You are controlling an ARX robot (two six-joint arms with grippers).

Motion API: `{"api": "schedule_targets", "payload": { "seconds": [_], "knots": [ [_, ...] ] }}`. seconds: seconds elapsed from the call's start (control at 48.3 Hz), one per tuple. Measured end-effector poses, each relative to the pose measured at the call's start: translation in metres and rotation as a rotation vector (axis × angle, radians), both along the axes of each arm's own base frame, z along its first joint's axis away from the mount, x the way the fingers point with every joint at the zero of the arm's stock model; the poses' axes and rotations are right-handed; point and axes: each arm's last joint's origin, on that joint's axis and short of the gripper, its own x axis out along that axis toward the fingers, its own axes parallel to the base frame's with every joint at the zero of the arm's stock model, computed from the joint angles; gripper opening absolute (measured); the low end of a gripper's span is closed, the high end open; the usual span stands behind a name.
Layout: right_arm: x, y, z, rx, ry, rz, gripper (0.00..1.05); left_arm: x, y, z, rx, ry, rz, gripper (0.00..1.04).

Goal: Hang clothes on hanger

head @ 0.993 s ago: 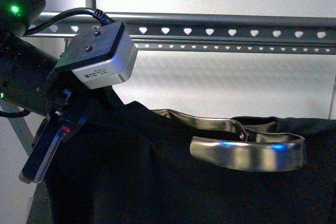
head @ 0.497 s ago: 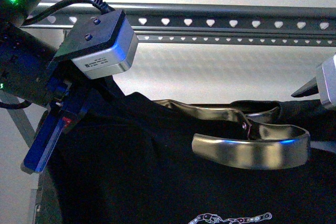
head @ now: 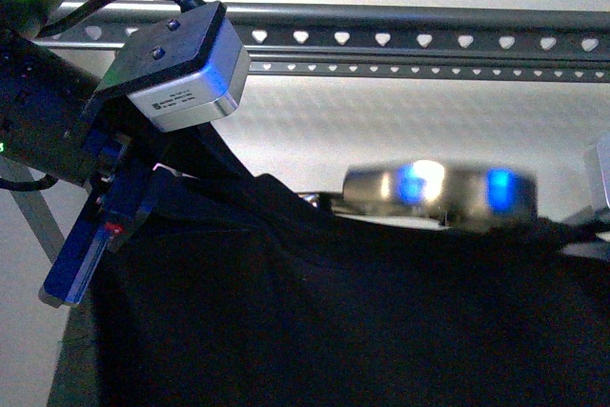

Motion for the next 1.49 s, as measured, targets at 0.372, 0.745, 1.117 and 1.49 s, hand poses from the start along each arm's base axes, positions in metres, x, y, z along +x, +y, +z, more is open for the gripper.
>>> {"api": "schedule_targets", "payload": {
  "seconds": [0.372, 0.745, 1.117, 1.49],
  "knots": [
    [0.004, -0.014, -0.045, 0.100, 0.149, -0.108, 0.05, 0.001, 0.000, -0.001, -0.046, 0.000, 0.050, 0.82],
    [-0.006, -0.022, 0.002, 0.521, 0.354, -0.338, 0.05, 0.030, 0.059, 0.041, -1.564, 0.267, 0.883, 0.98],
    [0.021, -0.040, 0.100, 1.092, 0.536, -0.613, 0.05, -0.037, 0.043, -0.015, -1.175, 0.171, 1.159, 0.54],
    [0.058, -0.046, 0.132, 1.411, 0.669, -0.736, 0.05, -0.125, 0.068, -0.081, -1.098, 0.150, 1.171, 0.04]
  ]
}}
